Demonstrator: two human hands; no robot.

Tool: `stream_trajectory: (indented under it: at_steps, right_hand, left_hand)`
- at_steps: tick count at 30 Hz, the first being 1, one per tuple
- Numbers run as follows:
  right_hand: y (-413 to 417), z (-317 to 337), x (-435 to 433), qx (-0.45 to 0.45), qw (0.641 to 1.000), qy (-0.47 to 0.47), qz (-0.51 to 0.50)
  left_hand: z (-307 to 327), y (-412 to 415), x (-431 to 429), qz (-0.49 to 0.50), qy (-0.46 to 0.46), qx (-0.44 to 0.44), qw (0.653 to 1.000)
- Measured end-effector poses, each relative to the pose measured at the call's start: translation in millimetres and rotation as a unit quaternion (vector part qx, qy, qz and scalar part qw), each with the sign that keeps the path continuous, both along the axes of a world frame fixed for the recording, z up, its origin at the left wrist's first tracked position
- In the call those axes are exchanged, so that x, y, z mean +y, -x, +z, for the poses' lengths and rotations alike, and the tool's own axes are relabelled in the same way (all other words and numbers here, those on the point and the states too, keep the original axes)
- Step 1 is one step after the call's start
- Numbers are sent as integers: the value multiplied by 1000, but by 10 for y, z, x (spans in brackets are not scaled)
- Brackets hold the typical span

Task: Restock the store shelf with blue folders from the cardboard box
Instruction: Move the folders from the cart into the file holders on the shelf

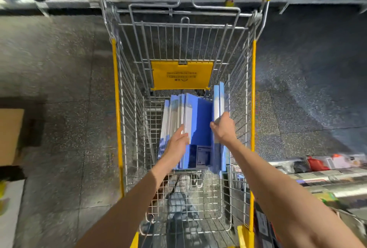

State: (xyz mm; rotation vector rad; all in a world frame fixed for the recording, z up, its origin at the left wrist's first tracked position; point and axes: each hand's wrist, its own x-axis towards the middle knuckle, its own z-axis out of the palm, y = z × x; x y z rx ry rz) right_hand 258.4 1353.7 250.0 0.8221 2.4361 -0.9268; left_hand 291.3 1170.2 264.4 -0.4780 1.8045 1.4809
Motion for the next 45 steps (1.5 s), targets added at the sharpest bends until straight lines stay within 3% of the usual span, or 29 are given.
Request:
stream_trajectory:
  at_steps: [10,13,17,21,30,39,42,45]
  right_hand:
    - [-132,984,-278,97,994,-37,46]
    - [-268,1411,-384,124,989,-55,51]
    - [-510,1921,-567,170,984,-52,4]
    - [-818,2408,-773,246,967,10,-73]
    - [-1658,3299,-817,375,892,146,-205]
    - [-2641,3940,-703,450,841,16,-300]
    - [-3067,4189,-678,490,811,29,-319]
    - [-3527,4446,-685,514,803,38,-300]
  left_hand:
    - [565,424,-427,-145,72,103,981]
    - [664,572,-510,-163,51,112,979]
    - [832,680,-589,-186,34,125,974]
    - [1124,651,-660,-164,16,152,975]
    - [1792,430,-411,-71,-189,160,966]
    - [2703,-315,259,-27,-277,188,942]
    - [3077,-809,343,-38,-298,210,930]
    - [3398,-1218,370,-48,-308,237,920]
